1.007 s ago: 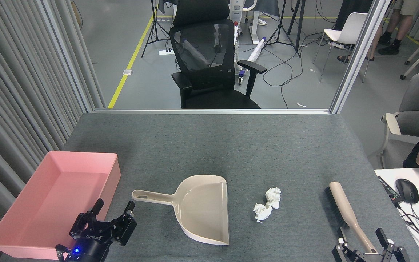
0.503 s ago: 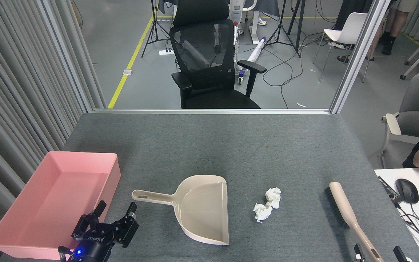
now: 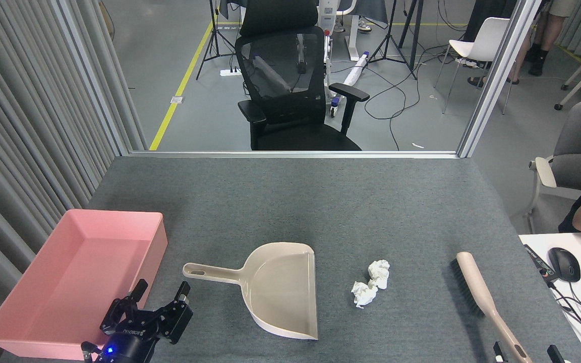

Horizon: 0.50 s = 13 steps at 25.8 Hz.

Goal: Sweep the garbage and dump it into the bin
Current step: 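Close the right gripper on the beige brush handle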

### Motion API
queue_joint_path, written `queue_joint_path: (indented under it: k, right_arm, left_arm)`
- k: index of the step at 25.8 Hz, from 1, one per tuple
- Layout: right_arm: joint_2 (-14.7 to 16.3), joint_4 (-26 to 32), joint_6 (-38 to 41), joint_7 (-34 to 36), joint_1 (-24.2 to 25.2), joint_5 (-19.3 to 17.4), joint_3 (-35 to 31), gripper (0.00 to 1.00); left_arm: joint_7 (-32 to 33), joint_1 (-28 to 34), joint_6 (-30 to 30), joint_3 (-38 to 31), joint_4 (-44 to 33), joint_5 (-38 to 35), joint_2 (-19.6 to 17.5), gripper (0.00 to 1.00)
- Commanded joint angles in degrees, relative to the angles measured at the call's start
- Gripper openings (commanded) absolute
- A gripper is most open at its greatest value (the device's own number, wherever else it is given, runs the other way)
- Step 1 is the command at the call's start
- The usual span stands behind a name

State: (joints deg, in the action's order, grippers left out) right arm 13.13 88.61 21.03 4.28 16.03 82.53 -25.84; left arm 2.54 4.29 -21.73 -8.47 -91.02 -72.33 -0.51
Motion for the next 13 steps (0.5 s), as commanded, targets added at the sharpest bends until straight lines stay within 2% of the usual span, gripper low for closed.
queue_joint_path:
  k: [1, 13]
  right_arm:
    - [0.05, -0.81, -0.02, 0.46, -0.12, 0.09, 0.00, 0.99]
    - [0.05, -3.88, -0.11, 0.73, -1.62, 0.44, 0.44, 0.99]
  left_arm:
    - [0.01, -0.07, -0.07, 0.03, 0.23, 0.00, 0.08, 0.99]
    - [0.01, -0.34, 0.02, 0.21, 0.14, 0.00, 0.08, 0.99]
